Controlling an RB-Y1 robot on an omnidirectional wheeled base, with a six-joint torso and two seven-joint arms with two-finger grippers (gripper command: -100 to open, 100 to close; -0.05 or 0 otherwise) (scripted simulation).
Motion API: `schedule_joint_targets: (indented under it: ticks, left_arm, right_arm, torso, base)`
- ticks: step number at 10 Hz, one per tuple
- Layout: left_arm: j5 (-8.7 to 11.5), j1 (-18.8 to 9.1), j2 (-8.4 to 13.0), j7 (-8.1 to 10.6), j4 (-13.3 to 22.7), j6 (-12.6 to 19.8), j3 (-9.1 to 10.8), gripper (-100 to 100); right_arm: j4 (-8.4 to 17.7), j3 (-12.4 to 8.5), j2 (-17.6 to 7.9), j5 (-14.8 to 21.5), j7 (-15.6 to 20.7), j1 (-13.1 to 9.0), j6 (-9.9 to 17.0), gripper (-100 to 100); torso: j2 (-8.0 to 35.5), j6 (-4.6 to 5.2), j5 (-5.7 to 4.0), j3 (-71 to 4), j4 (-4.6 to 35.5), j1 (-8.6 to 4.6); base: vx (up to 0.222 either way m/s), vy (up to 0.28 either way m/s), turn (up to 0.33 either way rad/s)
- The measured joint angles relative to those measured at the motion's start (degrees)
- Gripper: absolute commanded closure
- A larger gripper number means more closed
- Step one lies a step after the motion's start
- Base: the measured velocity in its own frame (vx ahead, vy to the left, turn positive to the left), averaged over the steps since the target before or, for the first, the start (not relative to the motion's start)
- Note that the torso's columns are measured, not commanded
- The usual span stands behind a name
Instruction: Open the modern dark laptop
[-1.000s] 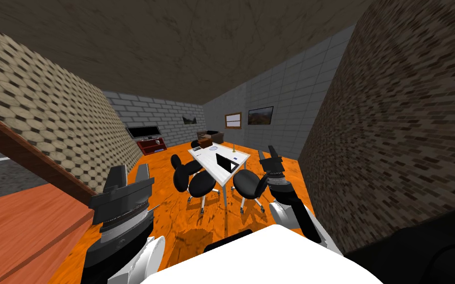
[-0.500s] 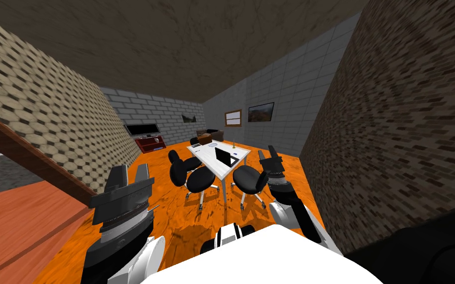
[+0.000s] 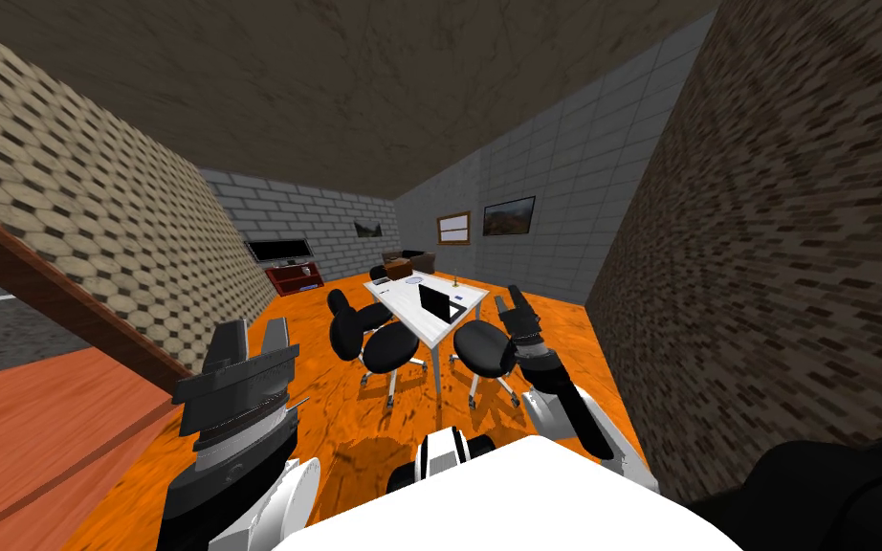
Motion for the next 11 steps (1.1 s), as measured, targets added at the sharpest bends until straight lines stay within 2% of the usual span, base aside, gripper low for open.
schedule_joint_targets:
  ticks: [5, 7, 10, 11]
  left_arm:
    - [0.0, 0.0, 0.0, 0.0, 0.0, 0.0, 0.0, 0]
    - [0.0, 0.0, 0.0, 0.0, 0.0, 0.0, 0.0, 0]
    - [0.0, 0.0, 0.0, 0.0, 0.0, 0.0, 0.0, 0]
    - [0.0, 0.0, 0.0, 0.0, 0.0, 0.0, 0.0, 0]
  right_arm:
    - [4.3, 0.7, -2.4, 6.6, 7.6, -2.4, 1.7, -100]
    - [6.8, 0.3, -3.9, 9.4, 10.8, -4.4, 3.1, -100]
    - [10.9, 0.1, -5.8, 14.3, 16.1, -6.0, 3.8, -100]
    - [11.5, 0.0, -6.2, 15.0, 17.3, -6.4, 4.0, -100]
  torso:
    - [0.0, 0.0, 0.01, 0.0, 0.0, 0.02]
    - [0.0, 0.0, 0.0, 0.0, 0.0, 0.0]
    - [0.0, 0.0, 0.01, 0.0, 0.0, 0.04]
    - [0.0, 0.0, 0.0, 0.0, 0.0, -0.01]
  base:
    - [0.054, 0.027, 0.033]
    - [0.067, 0.028, 0.034]
    - [0.055, 0.033, 0.03]
    - [0.041, 0.016, 0.023]
